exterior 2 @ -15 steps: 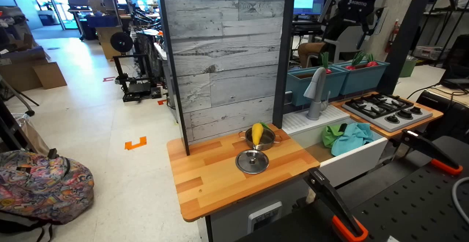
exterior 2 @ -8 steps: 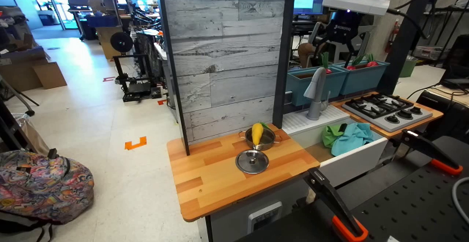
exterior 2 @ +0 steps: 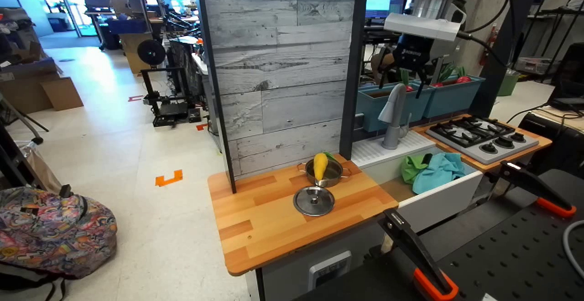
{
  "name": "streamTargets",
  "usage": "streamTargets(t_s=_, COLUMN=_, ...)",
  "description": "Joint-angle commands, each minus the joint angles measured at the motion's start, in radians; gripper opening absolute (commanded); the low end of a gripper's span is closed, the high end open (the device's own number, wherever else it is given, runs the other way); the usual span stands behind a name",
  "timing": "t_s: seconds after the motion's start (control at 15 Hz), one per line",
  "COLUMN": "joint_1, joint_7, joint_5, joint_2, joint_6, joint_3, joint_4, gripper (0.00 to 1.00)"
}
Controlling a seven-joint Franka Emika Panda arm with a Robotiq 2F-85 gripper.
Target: Center the faucet
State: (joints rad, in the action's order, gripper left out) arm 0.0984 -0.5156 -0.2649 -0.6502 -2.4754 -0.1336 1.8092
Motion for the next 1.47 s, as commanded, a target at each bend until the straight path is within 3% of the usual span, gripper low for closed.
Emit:
streamTargets(t_s=0.0, joint_1=-0.017, joint_7=-0.007, joint_5=0.011, joint_2=-0.046, joint_6=0.013, joint_3=-0.015, joint_4=-0.056, gripper=0.74)
streamTargets(t_s=0.4, joint_1=-0.026, joint_7=-0.014, joint_5=0.020, joint_2=-0.075, joint_6=0.003, joint_3=-0.024, joint_4=-0.080, gripper=0.27)
streamTargets(t_s=0.67, joint_1=-0.028, joint_7=-0.004, joint_5=0.027, joint_2=-0.080, joint_6=0.000, joint_3=-0.025, joint_4=-0.078, gripper=0.01)
streamTargets(t_s=0.73, joint_1=-0.031, joint_7=0.000, joint_5=0.031, joint_2=-0.075, joint_6=-0.003, joint_3=-0.027, joint_4=-0.069, gripper=0.06)
streamTargets(t_s=1.4, joint_1=-0.003, joint_7=0.200, joint_5=0.141, joint_2=-0.019, joint_6=0.007, joint_3=-0.046, joint_4=0.040, gripper=0.06)
